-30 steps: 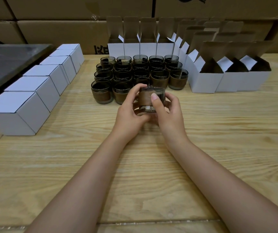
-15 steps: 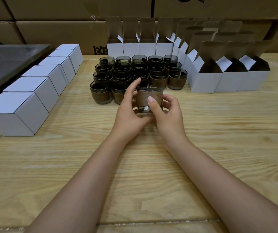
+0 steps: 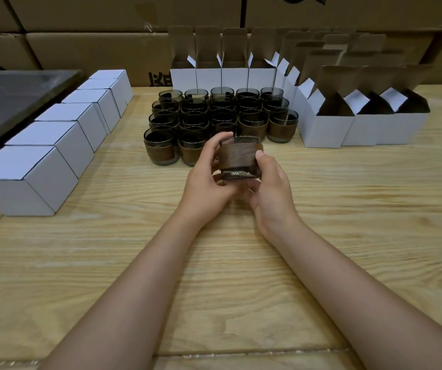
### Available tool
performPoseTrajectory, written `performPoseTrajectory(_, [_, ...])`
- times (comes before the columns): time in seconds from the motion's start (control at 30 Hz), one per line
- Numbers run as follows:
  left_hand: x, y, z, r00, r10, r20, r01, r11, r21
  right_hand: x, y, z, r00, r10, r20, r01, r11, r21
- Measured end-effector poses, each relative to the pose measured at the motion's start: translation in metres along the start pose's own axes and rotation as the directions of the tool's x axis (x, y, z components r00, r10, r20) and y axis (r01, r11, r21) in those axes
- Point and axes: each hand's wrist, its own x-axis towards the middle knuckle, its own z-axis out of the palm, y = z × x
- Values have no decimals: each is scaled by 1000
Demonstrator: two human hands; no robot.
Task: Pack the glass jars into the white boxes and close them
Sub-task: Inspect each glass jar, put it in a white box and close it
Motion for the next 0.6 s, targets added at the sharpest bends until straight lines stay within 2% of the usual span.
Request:
performPoseTrajectory(0.2, [-2,2,-1,999,28,-43,-28,1000,-8,-1,-3,1,999,-20,-30,18,997,-71])
performPoseTrajectory(0.3, [-2,1,-1,998,43,-48,-39,997,64,-3,-5,2,1000,-13,-26,10,992,-122])
performPoseTrajectory(0.5, [-4,3,0,996,90,-6,-87,981,173,-3,-7,1,1000,27,-8,-28,998,-61])
performPoseTrajectory(0.6, [-4,4,-1,995,90,53,-97,983,157,-2,-7,0,999,50,13,-50,999,20])
